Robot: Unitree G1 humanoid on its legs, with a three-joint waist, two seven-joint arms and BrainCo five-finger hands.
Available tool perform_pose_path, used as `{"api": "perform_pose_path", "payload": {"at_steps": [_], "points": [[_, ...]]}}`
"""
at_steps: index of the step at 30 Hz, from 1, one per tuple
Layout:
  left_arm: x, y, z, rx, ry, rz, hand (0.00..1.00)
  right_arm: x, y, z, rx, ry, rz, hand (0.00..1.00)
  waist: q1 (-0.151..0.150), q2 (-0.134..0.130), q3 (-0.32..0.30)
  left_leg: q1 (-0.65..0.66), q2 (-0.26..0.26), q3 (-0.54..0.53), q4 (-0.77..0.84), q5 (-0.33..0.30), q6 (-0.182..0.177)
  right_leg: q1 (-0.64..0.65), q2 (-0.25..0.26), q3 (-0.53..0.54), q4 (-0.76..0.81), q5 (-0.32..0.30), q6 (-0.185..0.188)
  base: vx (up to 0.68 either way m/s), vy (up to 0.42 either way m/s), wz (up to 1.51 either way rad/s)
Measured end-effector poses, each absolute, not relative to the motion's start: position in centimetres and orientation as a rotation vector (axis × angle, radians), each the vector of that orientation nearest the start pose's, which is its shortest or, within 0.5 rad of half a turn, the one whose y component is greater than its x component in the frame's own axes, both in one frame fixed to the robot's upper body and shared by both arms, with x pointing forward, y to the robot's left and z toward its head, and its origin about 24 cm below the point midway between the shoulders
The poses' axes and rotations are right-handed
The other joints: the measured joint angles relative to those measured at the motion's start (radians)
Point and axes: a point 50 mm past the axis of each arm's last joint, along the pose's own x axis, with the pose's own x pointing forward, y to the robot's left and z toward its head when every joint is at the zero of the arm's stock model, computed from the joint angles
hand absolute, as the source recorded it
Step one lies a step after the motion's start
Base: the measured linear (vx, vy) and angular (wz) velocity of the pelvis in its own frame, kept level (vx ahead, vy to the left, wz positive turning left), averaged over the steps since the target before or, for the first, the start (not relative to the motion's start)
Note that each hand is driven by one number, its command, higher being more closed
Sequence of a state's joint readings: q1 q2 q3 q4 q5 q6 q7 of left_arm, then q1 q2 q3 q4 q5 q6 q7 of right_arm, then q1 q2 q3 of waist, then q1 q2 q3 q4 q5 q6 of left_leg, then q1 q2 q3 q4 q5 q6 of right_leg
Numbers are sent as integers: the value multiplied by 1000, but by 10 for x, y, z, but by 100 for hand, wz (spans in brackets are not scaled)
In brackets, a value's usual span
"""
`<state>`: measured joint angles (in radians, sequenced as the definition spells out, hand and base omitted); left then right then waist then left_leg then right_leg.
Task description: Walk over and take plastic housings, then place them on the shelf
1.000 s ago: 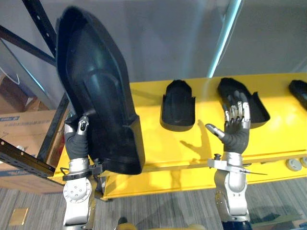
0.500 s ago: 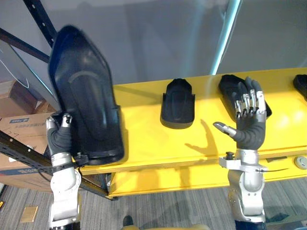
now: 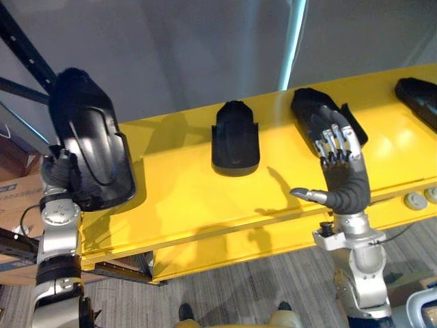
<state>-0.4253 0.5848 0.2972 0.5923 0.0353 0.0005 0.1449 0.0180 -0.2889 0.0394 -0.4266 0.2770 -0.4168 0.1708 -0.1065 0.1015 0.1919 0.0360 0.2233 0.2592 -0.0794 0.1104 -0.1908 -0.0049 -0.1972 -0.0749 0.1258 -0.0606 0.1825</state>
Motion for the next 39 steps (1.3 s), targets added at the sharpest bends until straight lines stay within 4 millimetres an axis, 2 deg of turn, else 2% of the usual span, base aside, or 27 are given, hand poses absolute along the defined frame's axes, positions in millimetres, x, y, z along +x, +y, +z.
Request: {"api": "perform_pose_path", "payload": {"at_steps": [2, 7, 9, 12, 13, 17, 21, 23, 24, 34, 37, 39], "points": [[309, 350, 110, 388, 69, 537, 100, 213, -160, 173, -22, -802, 341, 0, -14, 6, 27, -2, -1, 4, 0, 1, 2, -13, 0, 11, 10, 0, 0, -41, 0, -12], [318, 345, 100, 332, 181, 483, 100, 214, -158, 175, -45, -785, 373, 0, -23, 19, 70, -3, -6, 25, 0, 2, 3, -42, -2, 39, 27, -1, 1, -15, 3, -13], [318, 346, 96, 322, 215, 492, 100, 213, -157, 180, -54, -806, 385, 0, -24, 25, 86, -4, -8, 30, 0, 2, 3, -55, -4, 51, 37, -2, 2, -16, 1, -12], [318, 350, 89, 299, 273, 514, 100, 215, -152, 187, -61, -824, 422, 0, -48, 32, 128, -4, -20, 32, 1, 4, 7, -69, -15, 58, 59, -9, 8, -19, 2, -2], [318, 351, 88, 296, 278, 516, 100, 215, -151, 187, -62, -817, 426, 0, -48, 34, 130, -5, -22, 35, 1, 4, 8, -73, -16, 62, 61, -9, 8, -23, 8, -12], [316, 358, 95, 307, 274, 537, 100, 215, -147, 185, -57, -804, 448, 0, -58, 37, 139, -4, -37, 53, 1, -1, 15, -91, -30, 81, 75, -13, 14, -2, 8, -9], [317, 367, 111, 338, 241, 571, 100, 215, -145, 186, -53, -807, 458, 0, -67, 36, 192, -6, -38, 56, 8, -1, 16, -100, -31, 90, 86, -14, 15, -21, -6, -2], [316, 369, 112, 345, 249, 577, 100, 214, -143, 184, -50, -799, 473, 0, -70, 35, 198, -7, -38, 58, 9, -2, 17, -104, -31, 93, 88, -14, 15, -14, -7, -3], [317, 369, 112, 344, 249, 576, 0, 214, -142, 184, -50, -800, 476, 0, -71, 35, 198, -7, -38, 58, 9, -2, 17, -103, -31, 93, 88, -14, 15, 0, 0, 0], [320, 369, 120, 345, 223, 586, 0, 214, -143, 185, -15, -804, 480, 0, -73, 35, 198, -7, -38, 56, 9, -2, 17, -102, -31, 92, 88, -14, 15, 0, 0, 0], [322, 371, 131, 370, 179, 597, 0, 213, -144, 184, -14, -801, 479, 0, -74, 35, 198, -6, -38, 55, 8, -2, 17, -100, -31, 90, 87, -14, 15, 0, 0, 0], [324, 373, 146, 411, 111, 616, 0, 212, -144, 183, -15, -799, 481, 0, -75, 35, 198, -2, -38, 55, 5, -2, 17, -95, -31, 90, 85, -13, 16, 0, 0, 0]]}}
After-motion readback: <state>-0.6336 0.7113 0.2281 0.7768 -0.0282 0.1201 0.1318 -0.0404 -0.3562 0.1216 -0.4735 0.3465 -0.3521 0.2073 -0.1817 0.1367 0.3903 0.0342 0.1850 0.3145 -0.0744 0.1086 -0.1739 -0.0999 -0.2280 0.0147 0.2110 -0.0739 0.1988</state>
